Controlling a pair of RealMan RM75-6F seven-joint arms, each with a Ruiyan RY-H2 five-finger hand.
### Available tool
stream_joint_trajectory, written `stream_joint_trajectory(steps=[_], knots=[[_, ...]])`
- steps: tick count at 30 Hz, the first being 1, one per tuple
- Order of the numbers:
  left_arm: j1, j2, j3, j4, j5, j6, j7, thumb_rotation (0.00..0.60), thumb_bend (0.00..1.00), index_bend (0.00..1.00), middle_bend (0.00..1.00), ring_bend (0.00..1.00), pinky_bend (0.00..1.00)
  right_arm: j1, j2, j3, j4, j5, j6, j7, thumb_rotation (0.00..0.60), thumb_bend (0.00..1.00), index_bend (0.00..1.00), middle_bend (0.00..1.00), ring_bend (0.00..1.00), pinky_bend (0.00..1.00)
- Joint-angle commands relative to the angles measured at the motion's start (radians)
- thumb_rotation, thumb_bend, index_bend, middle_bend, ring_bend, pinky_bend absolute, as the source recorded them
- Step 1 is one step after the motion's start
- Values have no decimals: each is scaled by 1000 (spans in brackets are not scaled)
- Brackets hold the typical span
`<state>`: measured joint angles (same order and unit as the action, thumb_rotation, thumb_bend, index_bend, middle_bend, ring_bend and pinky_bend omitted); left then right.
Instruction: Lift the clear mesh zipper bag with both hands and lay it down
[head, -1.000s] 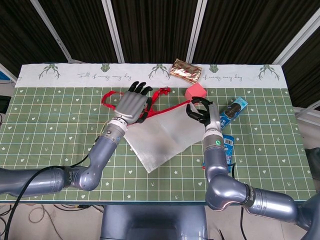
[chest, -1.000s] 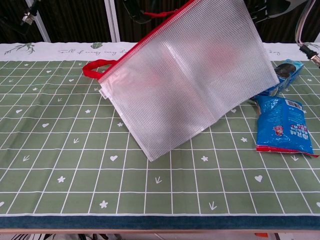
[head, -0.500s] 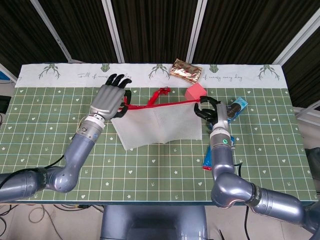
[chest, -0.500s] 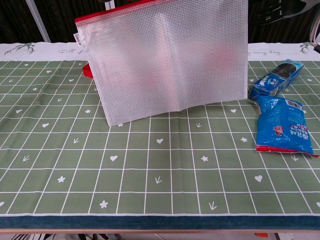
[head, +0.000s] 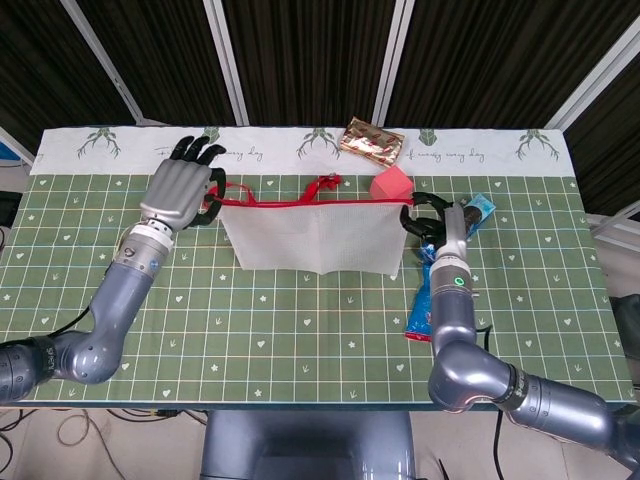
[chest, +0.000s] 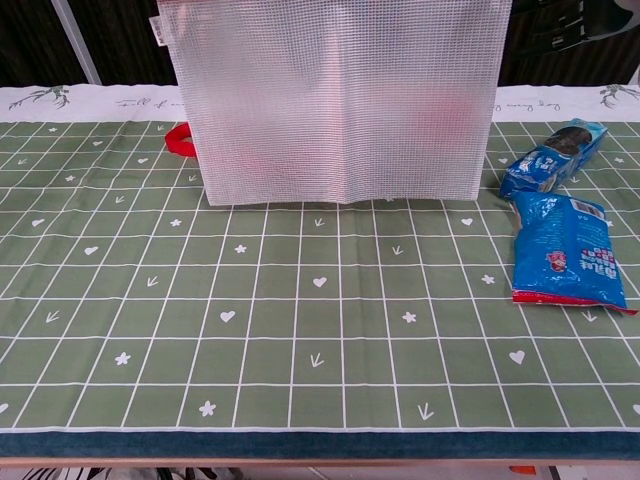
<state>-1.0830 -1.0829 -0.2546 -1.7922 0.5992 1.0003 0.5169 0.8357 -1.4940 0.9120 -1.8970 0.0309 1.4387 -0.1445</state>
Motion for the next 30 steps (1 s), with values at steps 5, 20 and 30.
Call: stream_joint_trajectory(steps=[5, 20, 30], knots=[[4, 8, -3, 25, -3, -14, -12, 600, 429, 613, 151, 0, 0, -5, 4, -1, 8, 3, 2, -1, 600, 538, 676, 270, 92, 264], [15, 33, -6, 53, -15, -18, -13, 600, 429, 613, 151, 0, 0, -14, 15, 8, 32, 20, -3, -4, 600, 539, 678, 271, 91, 263], [18, 35, -7, 57, -21, -29, -18, 600, 410, 570, 137, 0, 0, -13, 18, 3, 31, 24, -13, -13, 600, 532, 673, 254, 90, 264]])
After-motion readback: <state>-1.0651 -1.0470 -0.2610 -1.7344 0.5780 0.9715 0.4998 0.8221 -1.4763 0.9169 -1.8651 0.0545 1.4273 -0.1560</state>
